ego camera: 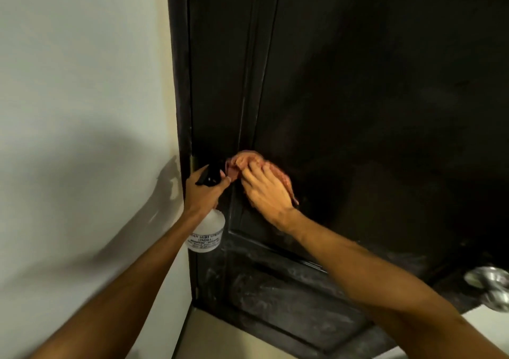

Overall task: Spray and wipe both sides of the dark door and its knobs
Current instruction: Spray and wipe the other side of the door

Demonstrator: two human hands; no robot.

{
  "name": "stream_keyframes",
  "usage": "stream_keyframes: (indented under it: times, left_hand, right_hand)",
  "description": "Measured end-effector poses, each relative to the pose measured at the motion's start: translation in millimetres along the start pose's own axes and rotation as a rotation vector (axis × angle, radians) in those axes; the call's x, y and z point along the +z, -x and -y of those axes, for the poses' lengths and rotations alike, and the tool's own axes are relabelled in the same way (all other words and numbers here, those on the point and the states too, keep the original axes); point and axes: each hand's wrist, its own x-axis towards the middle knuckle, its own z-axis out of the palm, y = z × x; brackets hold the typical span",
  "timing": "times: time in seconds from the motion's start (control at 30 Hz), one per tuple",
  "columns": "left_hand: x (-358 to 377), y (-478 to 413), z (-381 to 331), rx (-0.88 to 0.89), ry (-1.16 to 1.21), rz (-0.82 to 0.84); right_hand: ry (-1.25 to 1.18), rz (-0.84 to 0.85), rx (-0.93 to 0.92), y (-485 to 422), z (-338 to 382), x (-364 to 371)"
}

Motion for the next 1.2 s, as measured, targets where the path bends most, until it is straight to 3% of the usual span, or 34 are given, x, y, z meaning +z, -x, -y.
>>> stream_keyframes:
  times: [0.13,0.33,0.43,0.5,0.53,0.6,0.77,0.83,0.9,1.0,1.07,1.13,1.2]
  left_hand:
    - [9,5,-1,-0.008,0.009,0.031]
    - [32,18,-7,0.000,-0.013,0.070]
    - [46,35,1,-0.005,-0.031,0.119]
    - [56,43,5,-0.020,-0.041,0.143]
    - [64,46,3,-0.017,-0.040,0.167]
    - [79,50,-4,-0.010,-0.035,0.218]
    - [108,66,-8,0.027,-0.027,0.290]
    - [119,79,-5,0.034,-0.042,0.316]
    - [131,90,-3,0.046,-0.048,0.347]
    - [149,101,-7,0.080,-0.042,0.410]
    - [165,112,-12,0.102,-0.031,0.458]
    - [178,120,-11,0.102,-0.026,0.484]
    - [187,129,-6,0.091,-0.009,0.516]
  right_hand:
    - [-0.023,0.229,-0.086,40,10,19]
    - [-0.104,-0.093,0.286,74,-53,10]
    - [-0.082,-0.042,0.115,115,-34,34]
    - [-0.105,0.180,-0.057,148,-12,51]
    - [-0.119,0.269,-0.054,163,-10,56]
    - [-0.163,0.251,0.052,175,-24,55]
    - [-0.195,-0.118,0.510,176,-72,34]
    - [-0.273,-0.124,0.543,199,-62,44]
    - [-0.388,-0.023,0.507,234,-44,56]
    - [-0.651,0.041,0.734,284,-43,55]
    - [-0.771,-0.126,1.013,304,-59,51]
    - [-0.689,-0.392,1.330,306,-77,49]
    - [-0.650,-0.504,1.495,302,-76,51]
